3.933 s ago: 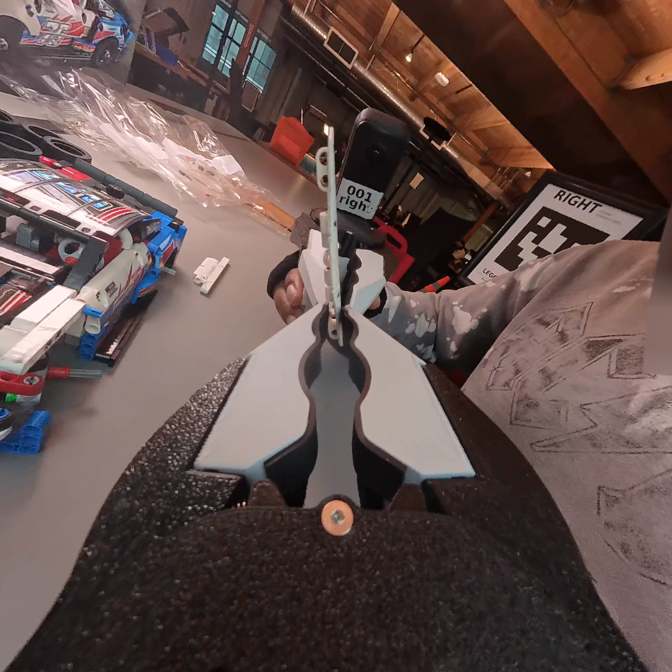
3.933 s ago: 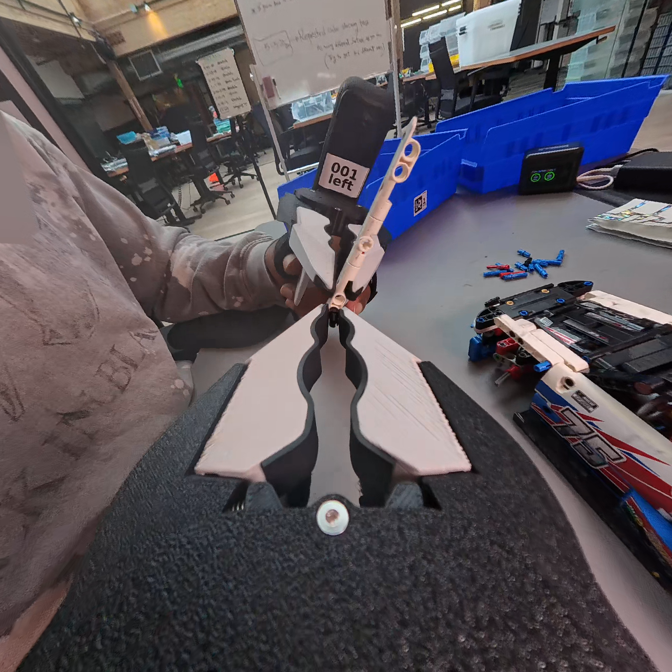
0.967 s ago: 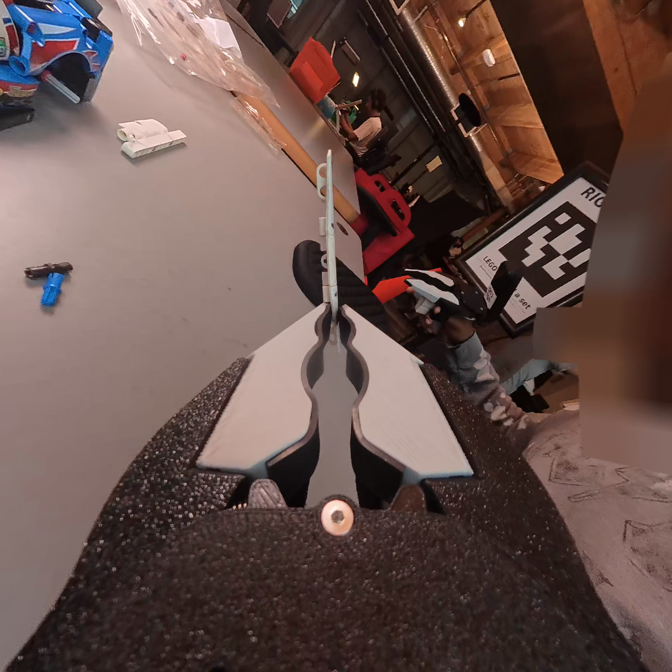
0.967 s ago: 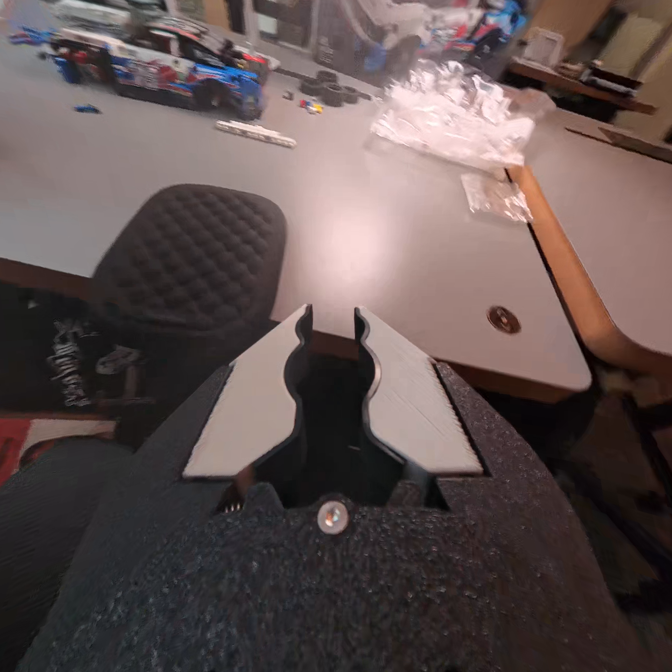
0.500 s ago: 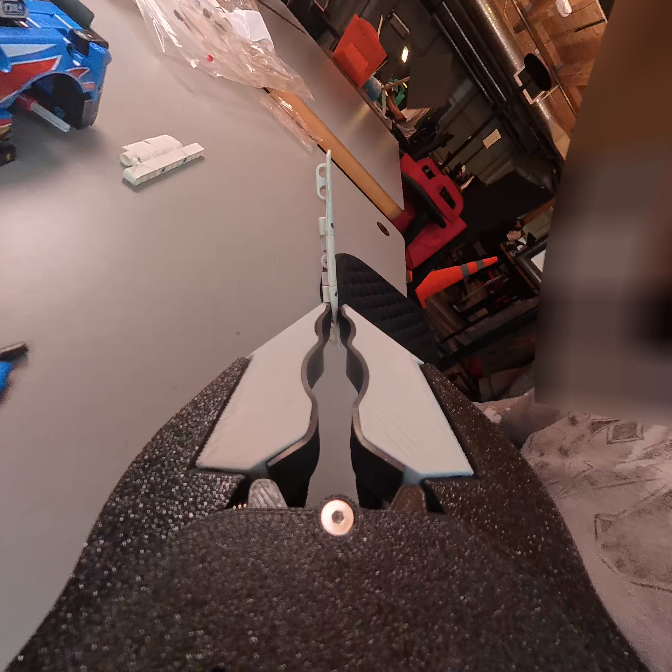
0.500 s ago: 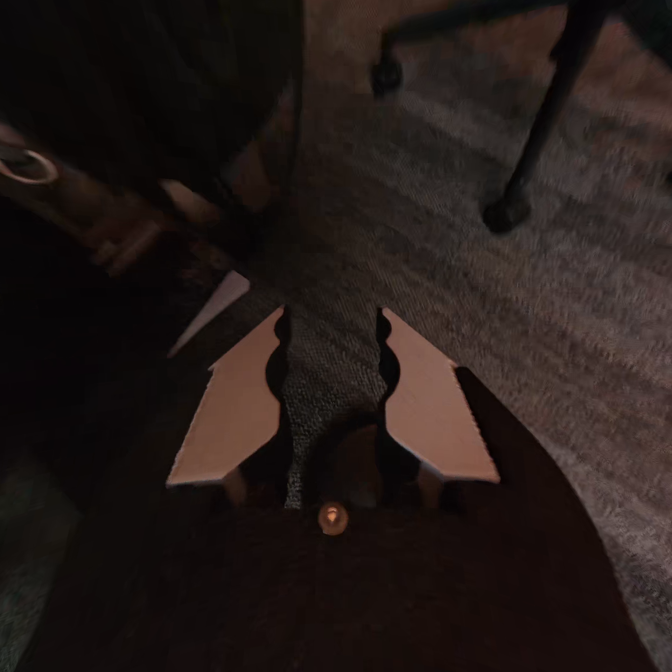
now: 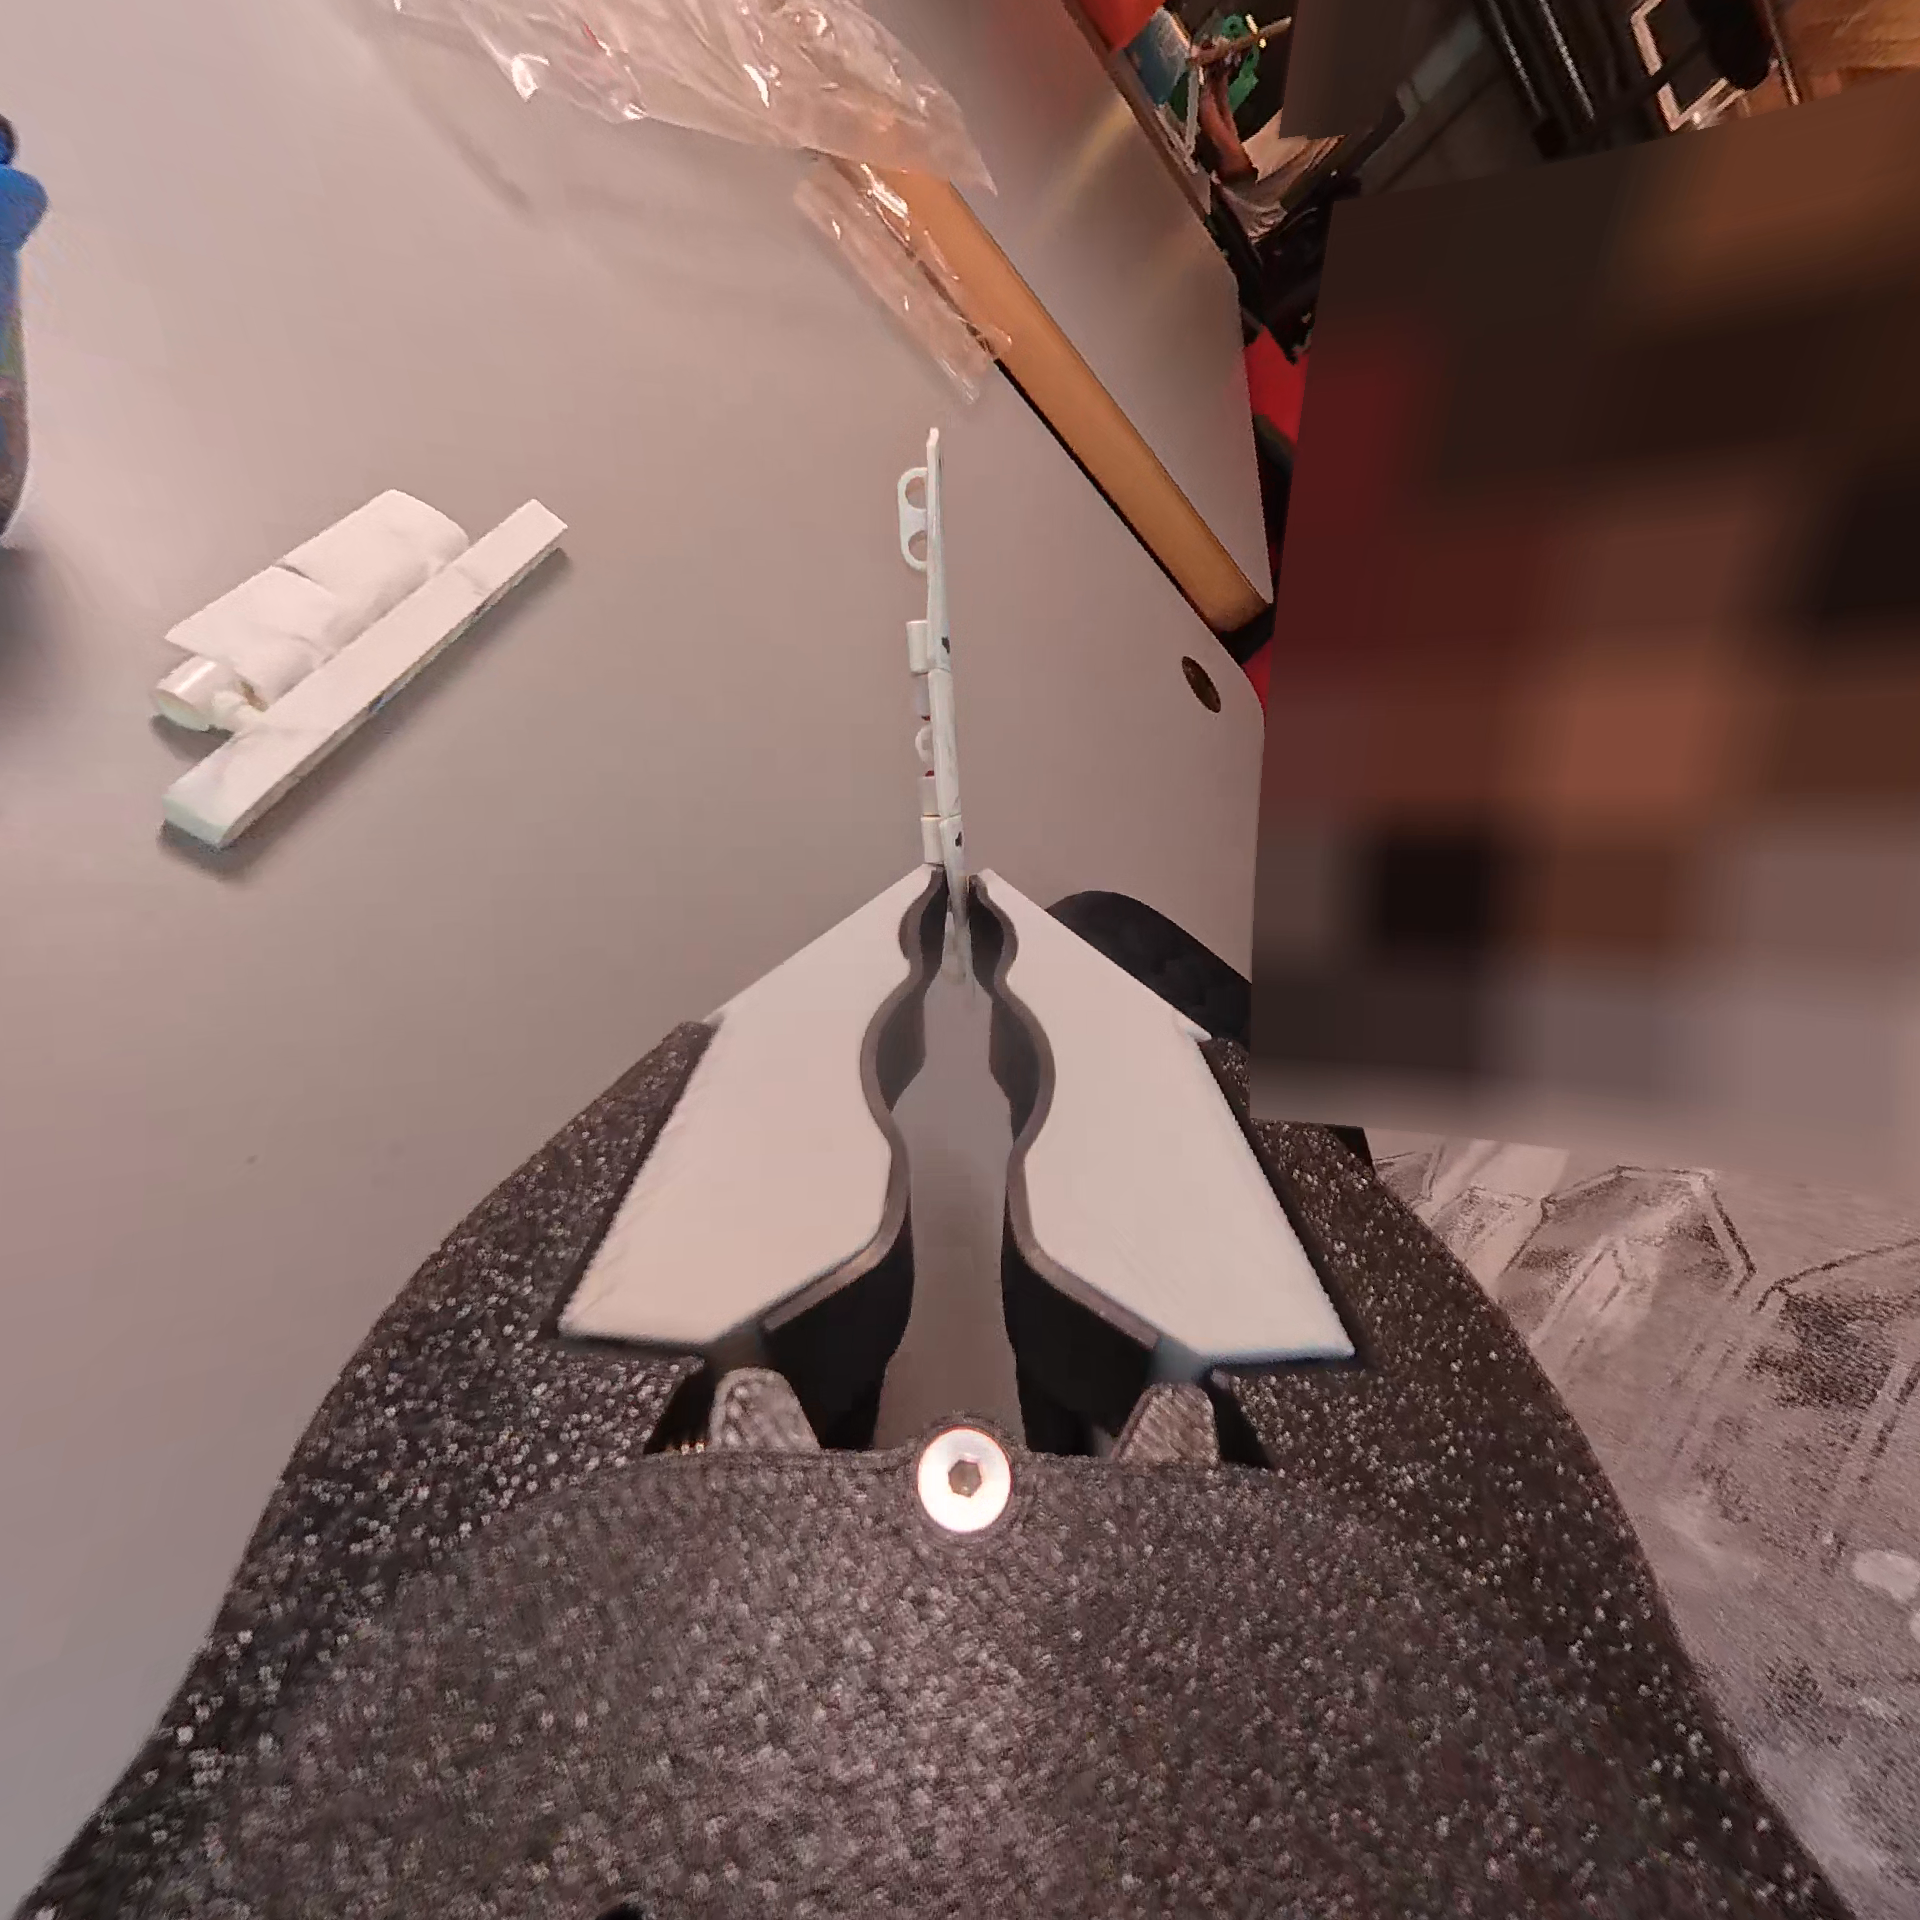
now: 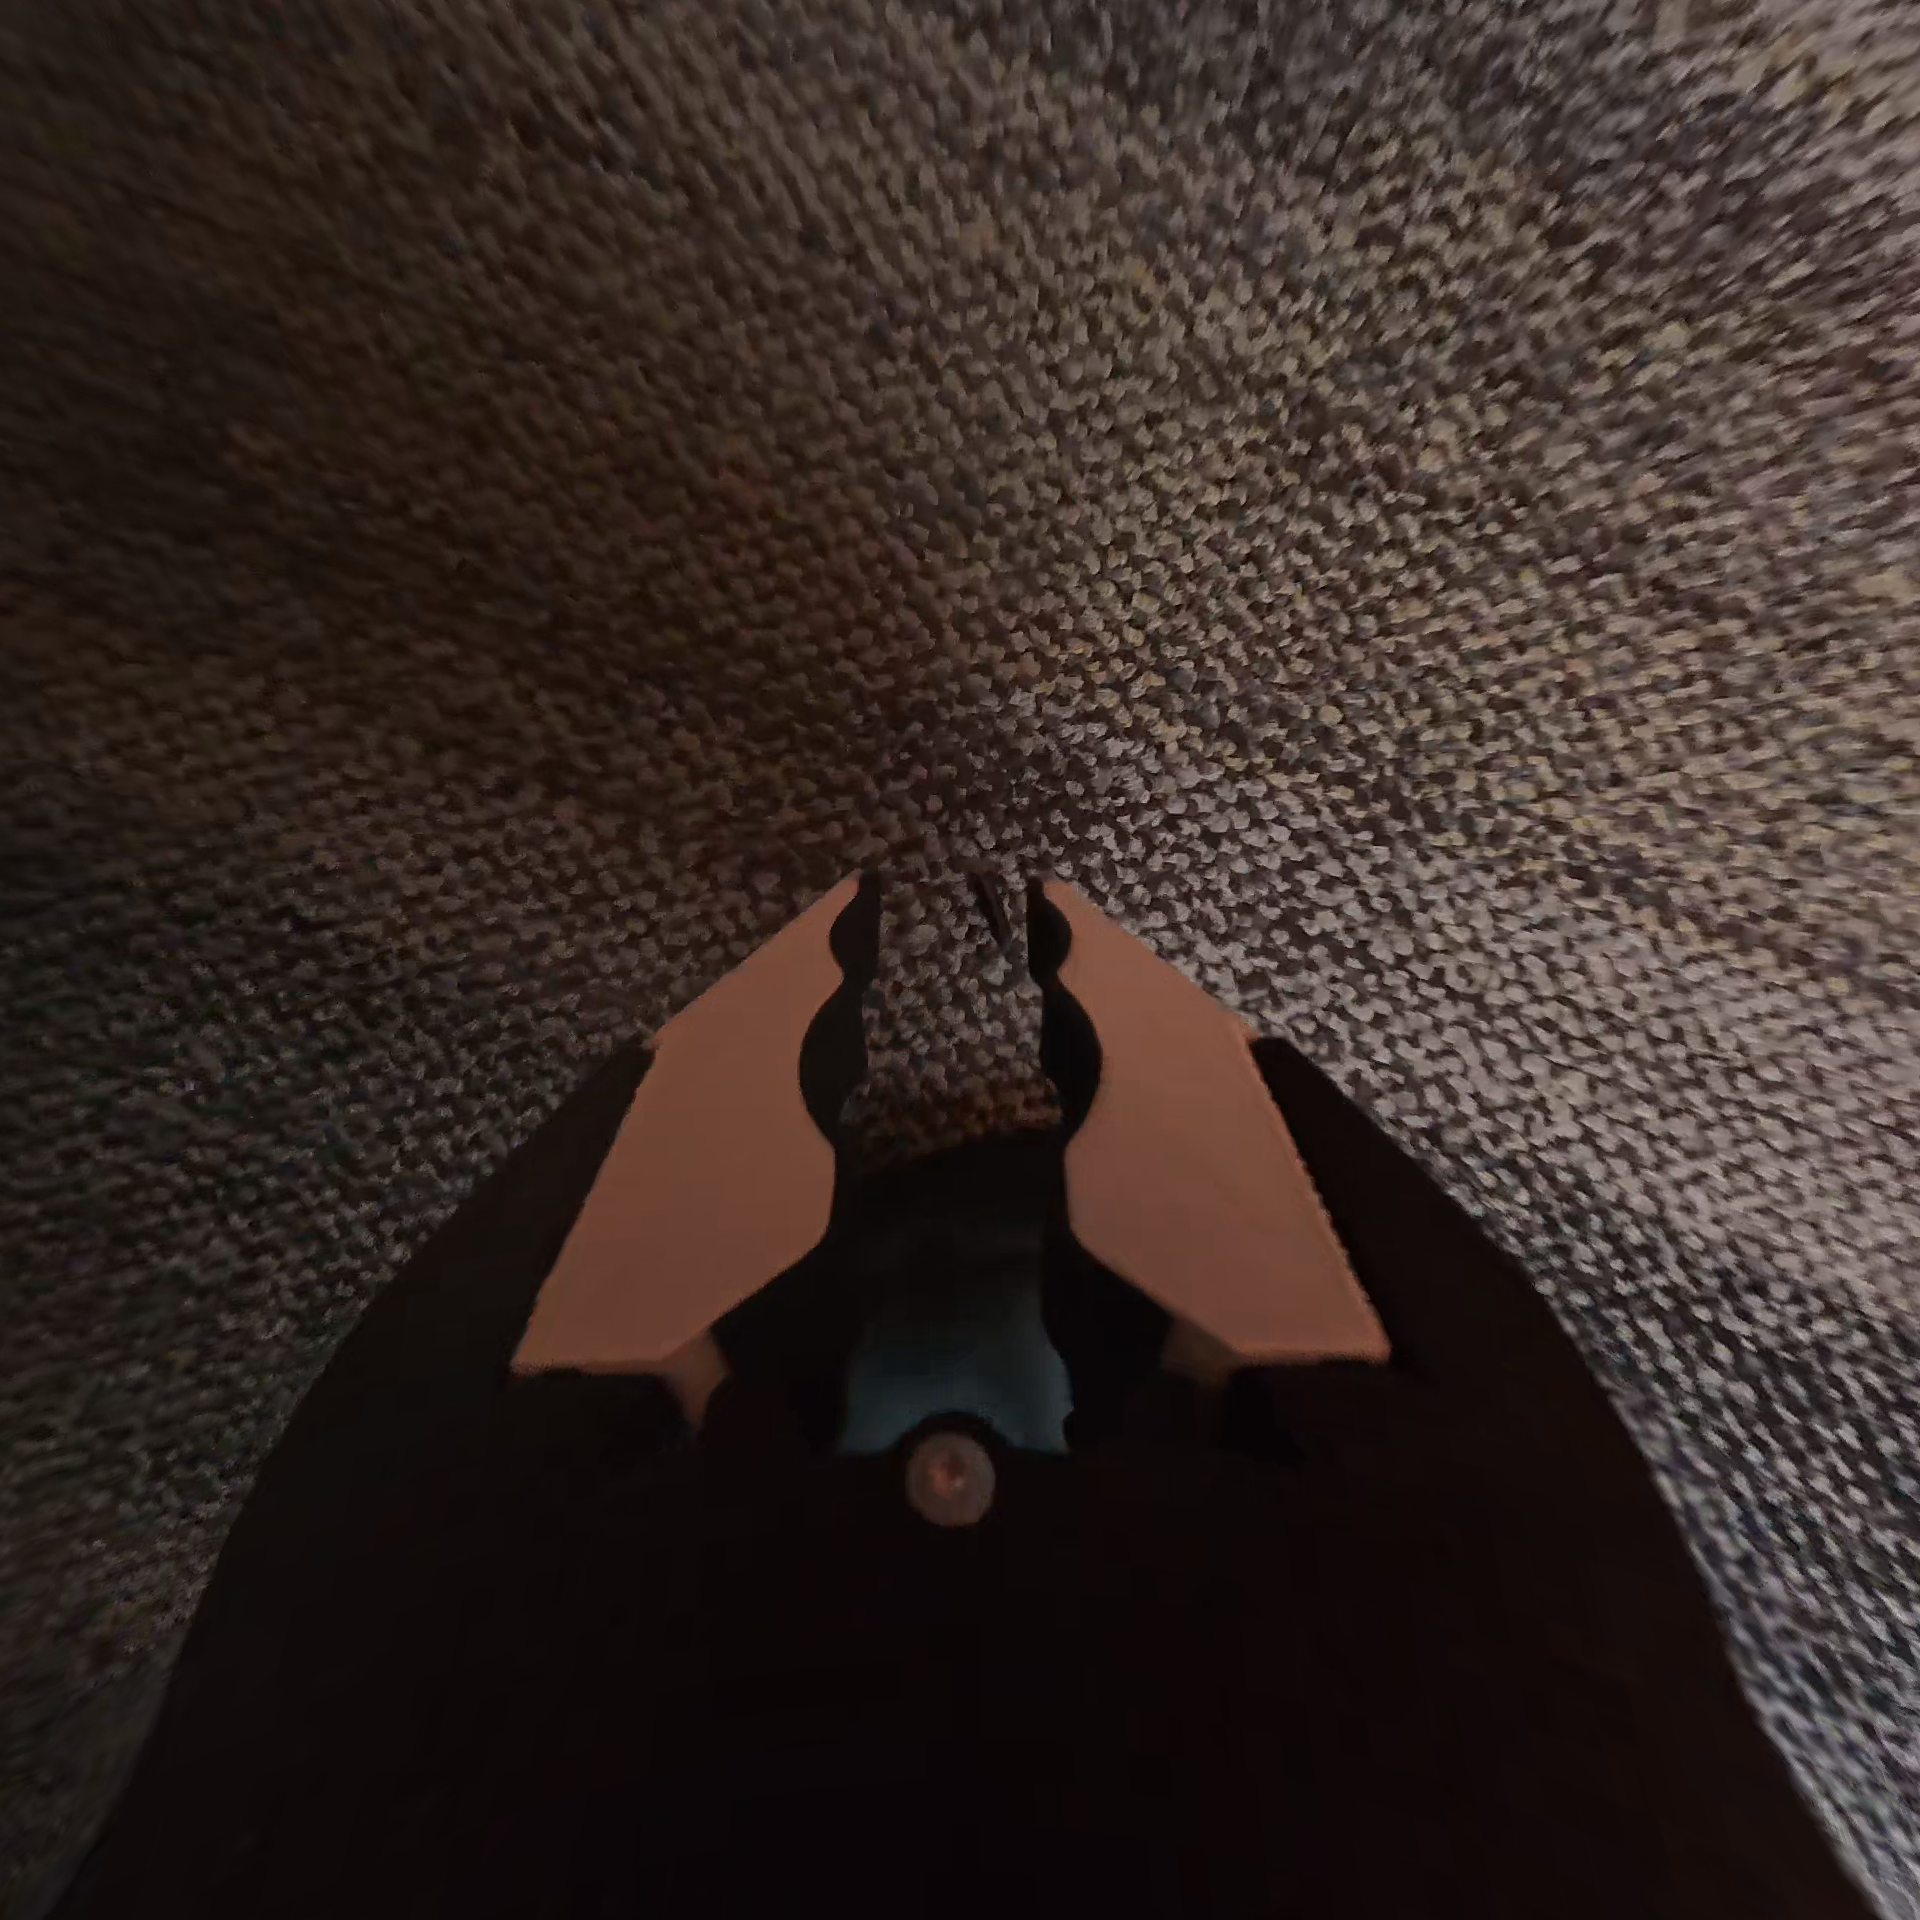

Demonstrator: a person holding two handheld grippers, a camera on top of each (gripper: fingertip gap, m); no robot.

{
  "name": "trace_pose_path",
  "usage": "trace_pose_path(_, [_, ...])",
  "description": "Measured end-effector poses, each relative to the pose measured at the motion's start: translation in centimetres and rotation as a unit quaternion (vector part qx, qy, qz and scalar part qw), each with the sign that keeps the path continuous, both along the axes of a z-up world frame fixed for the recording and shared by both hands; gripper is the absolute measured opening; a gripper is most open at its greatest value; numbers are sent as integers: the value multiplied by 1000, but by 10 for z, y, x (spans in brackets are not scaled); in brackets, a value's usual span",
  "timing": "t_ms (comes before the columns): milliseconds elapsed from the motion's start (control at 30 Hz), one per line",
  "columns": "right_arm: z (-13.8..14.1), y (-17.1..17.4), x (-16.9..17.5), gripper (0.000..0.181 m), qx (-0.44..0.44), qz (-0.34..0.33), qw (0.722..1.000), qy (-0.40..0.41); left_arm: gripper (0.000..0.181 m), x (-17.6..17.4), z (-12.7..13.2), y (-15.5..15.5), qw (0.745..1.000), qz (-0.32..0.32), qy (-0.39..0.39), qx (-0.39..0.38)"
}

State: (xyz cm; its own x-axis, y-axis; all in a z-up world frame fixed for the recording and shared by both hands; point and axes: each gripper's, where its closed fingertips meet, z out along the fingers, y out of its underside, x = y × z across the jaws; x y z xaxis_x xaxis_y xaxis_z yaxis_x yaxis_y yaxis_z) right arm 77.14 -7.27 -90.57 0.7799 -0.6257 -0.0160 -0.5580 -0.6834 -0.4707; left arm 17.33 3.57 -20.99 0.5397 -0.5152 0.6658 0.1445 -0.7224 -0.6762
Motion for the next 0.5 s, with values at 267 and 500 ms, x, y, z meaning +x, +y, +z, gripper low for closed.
trace_pose_path(267, [-44, -10, 2, 23, -46, 11, 998, 32, 2, 33, -12, 9, 999, -41, 11, -26])
trace_pose_path(500, [-46, -9, 2, 15, -36, 33, 999, 3, 2, 38, -17, 4, 998, -51, 25, -35])
